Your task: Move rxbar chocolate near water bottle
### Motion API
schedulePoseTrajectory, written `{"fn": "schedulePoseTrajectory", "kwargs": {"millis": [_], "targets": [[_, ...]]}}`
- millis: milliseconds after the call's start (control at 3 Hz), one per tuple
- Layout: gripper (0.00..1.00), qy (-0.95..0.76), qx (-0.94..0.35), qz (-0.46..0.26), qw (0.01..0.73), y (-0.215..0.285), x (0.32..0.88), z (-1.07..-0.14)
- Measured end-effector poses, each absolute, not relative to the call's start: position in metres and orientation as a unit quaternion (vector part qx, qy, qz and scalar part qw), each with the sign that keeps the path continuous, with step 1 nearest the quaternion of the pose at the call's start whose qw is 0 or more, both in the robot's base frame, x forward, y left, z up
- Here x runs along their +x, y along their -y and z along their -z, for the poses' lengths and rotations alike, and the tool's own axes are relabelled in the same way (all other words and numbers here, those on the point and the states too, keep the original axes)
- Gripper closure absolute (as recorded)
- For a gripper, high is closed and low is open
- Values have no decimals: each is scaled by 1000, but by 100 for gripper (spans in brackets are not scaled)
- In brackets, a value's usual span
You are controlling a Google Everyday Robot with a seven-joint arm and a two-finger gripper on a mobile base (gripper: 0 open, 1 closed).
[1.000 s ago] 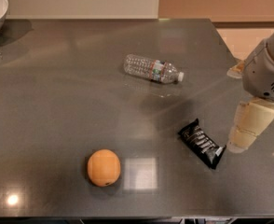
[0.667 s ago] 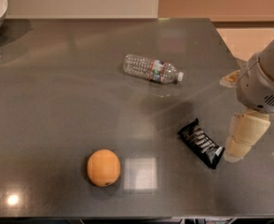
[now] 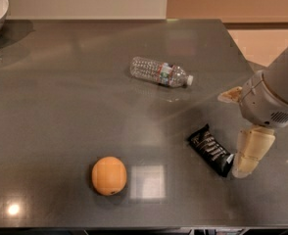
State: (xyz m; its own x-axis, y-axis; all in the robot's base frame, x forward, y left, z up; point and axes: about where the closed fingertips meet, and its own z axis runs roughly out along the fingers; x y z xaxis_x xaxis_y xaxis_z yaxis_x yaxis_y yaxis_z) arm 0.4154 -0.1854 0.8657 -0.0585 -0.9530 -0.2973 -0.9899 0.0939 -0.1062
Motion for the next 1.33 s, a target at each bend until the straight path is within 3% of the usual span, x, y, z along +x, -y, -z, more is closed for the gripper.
{"fn": "schedulePoseTrajectory", "kwargs": {"millis": [1000, 1333], "targets": [[0, -678, -715, -111, 128, 169, 406, -823], [18, -673, -721, -111, 123, 166, 407, -818]]}}
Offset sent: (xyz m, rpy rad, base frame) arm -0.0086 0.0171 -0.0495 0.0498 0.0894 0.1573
